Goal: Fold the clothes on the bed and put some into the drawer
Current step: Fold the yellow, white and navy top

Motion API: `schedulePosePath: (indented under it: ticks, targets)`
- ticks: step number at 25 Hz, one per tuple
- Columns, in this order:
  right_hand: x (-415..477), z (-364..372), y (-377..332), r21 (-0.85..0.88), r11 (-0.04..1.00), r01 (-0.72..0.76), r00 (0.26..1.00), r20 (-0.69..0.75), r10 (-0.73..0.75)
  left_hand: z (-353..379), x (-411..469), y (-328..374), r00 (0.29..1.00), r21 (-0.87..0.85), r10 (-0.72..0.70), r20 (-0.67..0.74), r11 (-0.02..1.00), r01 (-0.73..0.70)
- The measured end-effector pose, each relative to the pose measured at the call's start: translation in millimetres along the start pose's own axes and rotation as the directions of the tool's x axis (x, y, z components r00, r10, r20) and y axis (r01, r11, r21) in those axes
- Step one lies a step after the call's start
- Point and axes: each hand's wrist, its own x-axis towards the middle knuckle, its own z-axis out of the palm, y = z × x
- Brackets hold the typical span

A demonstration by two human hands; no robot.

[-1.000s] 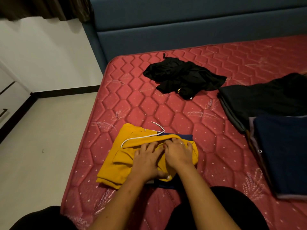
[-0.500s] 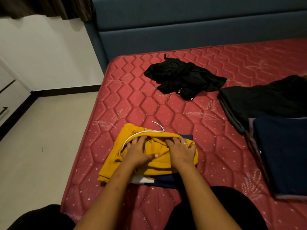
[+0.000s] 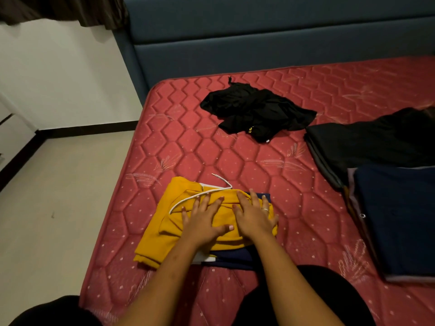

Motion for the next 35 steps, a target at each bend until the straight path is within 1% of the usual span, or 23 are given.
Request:
schedulePosePath:
  ticks: [1,2,3,4,5,7,9,10,11,12,14,16,17,18,19,20,21,23,26,28,33,35]
  targets:
    - [3,-5,2,0.093,0.995,-0.030,0.998,-0.058,0.036,-3,3,-4,0.999,-0.024,0.010,-0.045,1.000,-0.012]
    - [8,-12,6,0.204,0.976,-0.072,0.989,-0.111,0.097,-9,6,-9,0.992,-0.067,-0.009,-0.125,0.998,0.000]
    - [13,-19,12,0.319,0.939,-0.127,0.975,-0.135,0.178,-16,8,-16,0.971,-0.141,-0.085,-0.225,0.989,0.054]
    - [16,-25,20,0.403,0.897,-0.181,0.960,-0.127,0.251,-21,10,-28,0.934,-0.230,-0.198,-0.297,0.964,0.131]
    - [16,-27,28,0.443,0.864,-0.238,0.948,-0.087,0.306,-22,11,-44,0.893,-0.312,-0.314,-0.322,0.926,0.213]
    - [11,-31,39,0.426,0.850,-0.310,0.941,0.007,0.340,-22,7,-75,0.817,-0.454,-0.481,-0.317,0.834,0.314]
    - [4,-32,43,0.363,0.861,-0.357,0.932,0.078,0.354,-26,1,-90,0.736,-0.570,-0.601,-0.312,0.738,0.361]
    - [-1,-32,41,0.321,0.866,-0.384,0.923,0.107,0.370,-28,0,-94,0.717,-0.597,-0.633,-0.293,0.707,0.380]
    - [-2,-29,39,0.310,0.858,-0.410,0.912,0.130,0.389,-32,-1,-95,0.729,-0.601,-0.637,-0.251,0.693,0.399]
    - [-1,-24,38,0.340,0.836,-0.431,0.902,0.152,0.403,-36,-1,-94,0.757,-0.609,-0.627,-0.185,0.677,0.412]
    - [10,-4,45,0.435,0.803,-0.409,0.912,0.173,0.371,-41,0,-90,0.803,-0.670,-0.595,-0.029,0.608,0.426]
    - [23,19,57,0.510,0.795,-0.329,0.943,0.132,0.306,-46,-1,-86,0.807,-0.769,-0.586,0.070,0.484,0.418]
    - [12,12,48,0.579,0.762,-0.291,0.953,0.104,0.285,-47,-2,-86,0.805,-0.807,-0.583,0.110,0.420,0.415]
    - [-2,3,36,0.677,0.688,-0.263,0.956,0.084,0.282,-49,-5,-85,0.812,-0.834,-0.562,0.154,0.367,0.413]
    - [-12,-5,29,0.754,0.604,-0.260,0.953,0.098,0.287,-49,-7,-85,0.824,-0.853,-0.533,0.189,0.327,0.407]
    - [-21,-15,22,0.795,0.545,-0.267,0.952,0.130,0.276,-50,-10,-85,0.836,-0.870,-0.510,0.202,0.298,0.393]
    - [-23,-21,20,0.818,0.509,-0.268,0.954,0.153,0.256,-51,-13,-85,0.848,-0.891,-0.492,0.200,0.268,0.366]
    - [-26,-36,16,0.833,0.497,-0.245,0.964,0.152,0.220,-53,-18,-83,0.867,-0.927,-0.465,0.178,0.217,0.307]
    - [-29,-72,13,0.837,0.518,-0.177,0.979,0.096,0.180,-61,-23,-66,0.892,-0.953,-0.412,0.186,0.145,0.266]
    - [-30,-105,19,0.840,0.528,-0.128,0.984,0.043,0.170,-69,-22,-42,0.914,-0.966,-0.357,0.193,0.092,0.240]
    - [-45,-206,68,0.799,0.601,0.007,0.971,-0.149,0.188,-78,-12,54,0.972,-0.987,-0.184,0.148,0.040,0.158]
    - [-68,-250,106,0.778,0.627,0.043,0.956,-0.215,0.201,-80,-20,112,0.985,-0.986,-0.078,0.156,0.050,0.161]
